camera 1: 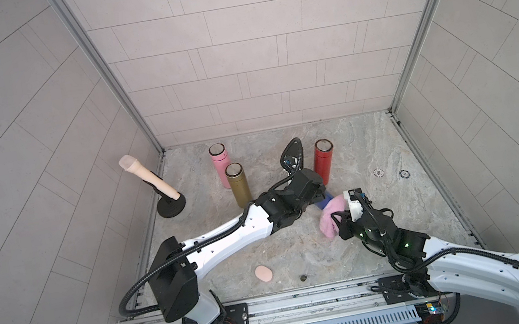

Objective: Wipe the surface of the thermos
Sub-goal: Wipe the dirt from the surface of the thermos.

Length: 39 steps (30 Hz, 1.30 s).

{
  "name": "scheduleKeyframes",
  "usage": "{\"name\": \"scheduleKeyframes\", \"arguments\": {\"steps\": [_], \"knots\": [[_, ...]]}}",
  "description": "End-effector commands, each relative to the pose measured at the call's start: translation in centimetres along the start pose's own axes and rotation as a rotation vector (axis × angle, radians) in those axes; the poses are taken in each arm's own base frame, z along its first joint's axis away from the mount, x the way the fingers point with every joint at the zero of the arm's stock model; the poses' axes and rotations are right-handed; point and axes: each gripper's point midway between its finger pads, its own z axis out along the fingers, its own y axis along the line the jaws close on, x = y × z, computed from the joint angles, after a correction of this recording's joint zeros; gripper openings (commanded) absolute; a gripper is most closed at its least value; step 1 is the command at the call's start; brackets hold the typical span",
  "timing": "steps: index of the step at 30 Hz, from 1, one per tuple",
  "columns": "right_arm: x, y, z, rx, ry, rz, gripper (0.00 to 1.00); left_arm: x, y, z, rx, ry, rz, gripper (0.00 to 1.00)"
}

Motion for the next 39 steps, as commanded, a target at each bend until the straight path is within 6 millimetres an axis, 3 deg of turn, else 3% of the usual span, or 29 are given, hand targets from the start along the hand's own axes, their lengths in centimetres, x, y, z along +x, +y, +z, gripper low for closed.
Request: {"name": "scheduleKeyframes", "arguments": {"steps": [1, 6, 9, 12, 16, 19, 21, 25, 29, 34, 39], "knots": [[-5.2, 3.8, -1.0, -0.090, -0.167, -0.002, 0.00, -0.4, -2.9, -1.1, 0.096, -0.003, -0.073, 0.00], [-7.6, 7.5, -2.4, -0.203, -0.195, -0.007, 0.00, -0.1, -3.2, -0.6, 0.105, 0.007, -0.077, 0.00], [-7.8, 8.3, -2.8, -0.223, -0.183, -0.003, 0.00, -0.2, -3.4, -0.6, 0.108, 0.004, -0.059, 0.00], [-6.6, 6.5, -2.8, -0.146, -0.130, 0.007, 0.00, -0.8, -3.1, -1.1, 0.081, -0.013, 0.019, 0.00], [-4.6, 1.7, -4.6, 0.045, -0.059, 0.034, 0.00, -2.2, -2.7, -2.8, 0.050, -0.033, 0.324, 0.00], [-4.9, -1.4, -7.0, 0.159, -0.081, 0.072, 0.00, -2.3, -2.2, -4.0, 0.025, 0.024, 0.554, 0.00], [-5.5, -1.4, -8.0, 0.134, -0.110, 0.075, 0.00, -1.7, -2.2, -4.3, 0.063, 0.070, 0.650, 0.00], [-7.9, 0.3, -8.7, 0.073, -0.111, 0.077, 0.00, 0.6, -2.8, -4.3, 0.187, 0.138, 0.819, 0.00], [-11.5, 2.9, -8.7, 0.011, -0.096, 0.050, 0.00, 1.7, -2.4, -3.9, 0.217, 0.157, 0.907, 0.00], [-15.3, 4.8, -7.6, -0.107, -0.094, 0.126, 0.00, 2.3, -1.2, -3.1, 0.184, 0.166, 0.972, 0.00], [-16.8, 6.3, -5.5, -0.332, -0.071, 0.324, 0.00, 3.0, 0.0, -2.6, 0.165, 0.178, 1.000, 0.00]]}}
